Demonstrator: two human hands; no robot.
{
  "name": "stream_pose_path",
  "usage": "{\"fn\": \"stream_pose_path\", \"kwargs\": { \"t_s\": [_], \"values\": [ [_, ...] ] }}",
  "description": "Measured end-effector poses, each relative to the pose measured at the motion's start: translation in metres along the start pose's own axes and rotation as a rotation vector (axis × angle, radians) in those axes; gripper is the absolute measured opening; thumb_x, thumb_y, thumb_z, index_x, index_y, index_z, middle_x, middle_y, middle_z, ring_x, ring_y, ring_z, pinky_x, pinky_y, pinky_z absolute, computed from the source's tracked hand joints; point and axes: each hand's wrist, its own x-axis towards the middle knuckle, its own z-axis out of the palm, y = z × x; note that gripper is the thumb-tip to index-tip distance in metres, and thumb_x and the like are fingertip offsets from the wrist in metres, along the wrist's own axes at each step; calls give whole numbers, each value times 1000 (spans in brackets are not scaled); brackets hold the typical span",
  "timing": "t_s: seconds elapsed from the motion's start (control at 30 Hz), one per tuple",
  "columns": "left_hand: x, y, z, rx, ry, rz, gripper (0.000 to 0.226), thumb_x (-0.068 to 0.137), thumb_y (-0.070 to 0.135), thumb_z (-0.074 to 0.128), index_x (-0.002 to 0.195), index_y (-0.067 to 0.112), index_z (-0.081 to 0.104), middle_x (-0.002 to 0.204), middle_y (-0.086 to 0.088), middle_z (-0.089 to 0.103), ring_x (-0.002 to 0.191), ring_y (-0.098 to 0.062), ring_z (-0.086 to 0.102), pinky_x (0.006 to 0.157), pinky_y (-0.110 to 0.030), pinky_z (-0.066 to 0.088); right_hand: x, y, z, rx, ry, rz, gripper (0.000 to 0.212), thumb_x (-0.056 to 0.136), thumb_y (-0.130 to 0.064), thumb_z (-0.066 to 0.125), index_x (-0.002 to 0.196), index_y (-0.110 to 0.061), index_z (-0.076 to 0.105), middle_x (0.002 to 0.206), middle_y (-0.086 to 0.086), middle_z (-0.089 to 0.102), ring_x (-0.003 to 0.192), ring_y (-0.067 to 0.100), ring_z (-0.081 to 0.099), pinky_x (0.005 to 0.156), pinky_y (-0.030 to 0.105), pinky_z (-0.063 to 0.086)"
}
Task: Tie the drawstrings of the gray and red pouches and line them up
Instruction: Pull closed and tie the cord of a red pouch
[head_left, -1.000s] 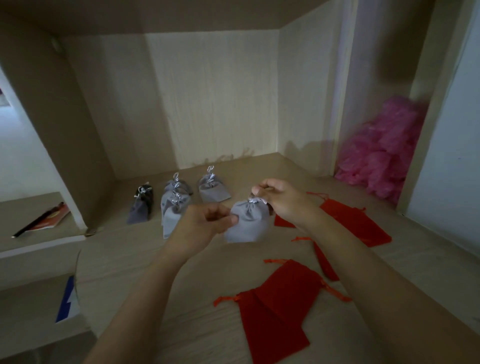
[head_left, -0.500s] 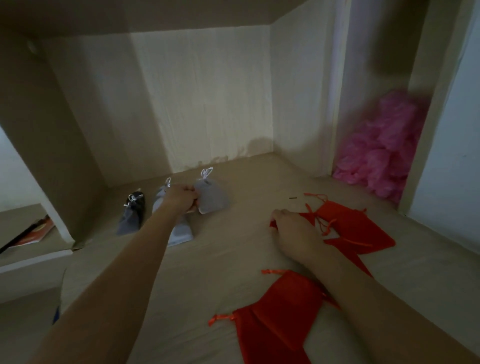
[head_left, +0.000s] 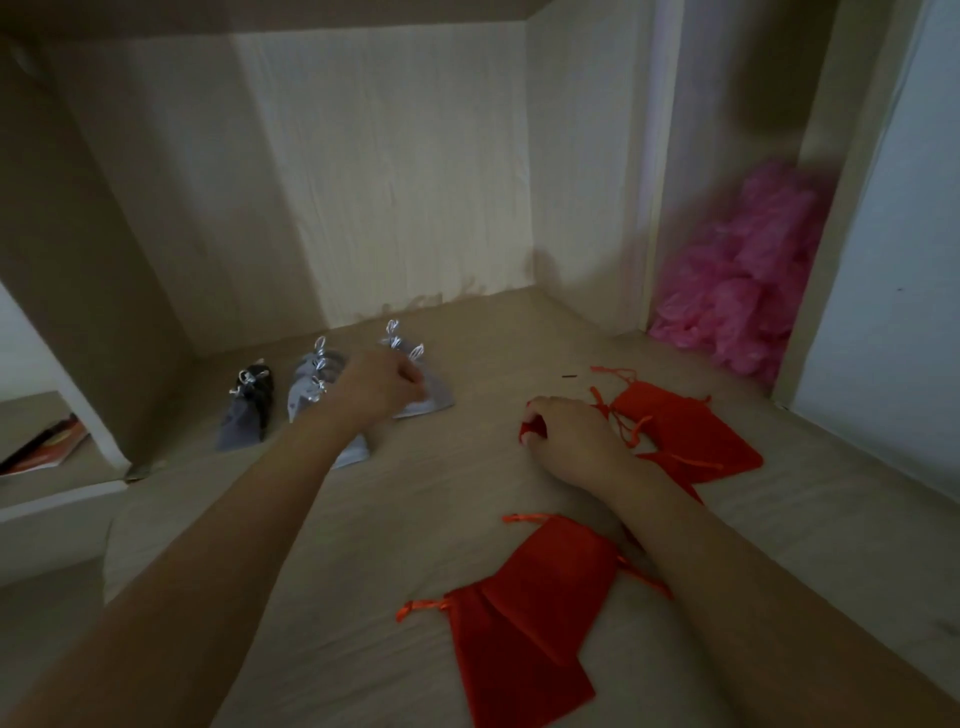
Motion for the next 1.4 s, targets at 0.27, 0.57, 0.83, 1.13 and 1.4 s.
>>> {"fn": "stream_pose_path", "kwargs": {
  "t_s": [0.27,0.57,0.83,1.13,1.4],
  "values": [
    [-82,48,22,-133,-455,392,26,85,20,69,110,13,68,104,7,66,70,21,53,64,-1,38,-5,-3,0,72,30,14,20,88,-16,55,105,-10,64,111,8,64,104,23,57,87,31,43],
    [-86,47,53,45,-371,483,16,85,20,66,98,11,69,102,-3,65,74,1,47,63,-9,33,-6,-2,-3,76,1,22,20,89,-16,56,105,-10,64,114,7,64,106,22,56,88,30,40],
    [-82,29,13,-519,-424,338,9,90,8,59,87,16,63,68,13,65,62,0,54,60,-15,43,7,0,1,277,352,80,17,87,-5,53,96,-7,67,100,9,65,91,24,60,83,31,43],
    [-50,8,1,-983,23,150,9,91,10,57,86,10,65,65,6,64,59,-4,56,54,-15,44,-5,-15,-20,1269,-258,84,28,95,-35,50,89,-14,67,76,2,67,66,12,63,70,26,49],
    [-41,-8,34,-1007,117,35,15,86,-4,60,96,6,67,76,-1,63,66,-4,54,60,-11,48,-1,-16,-14,1108,-26,140,35,100,-19,44,67,-12,53,58,0,50,50,7,50,51,19,42]
  ]
}}
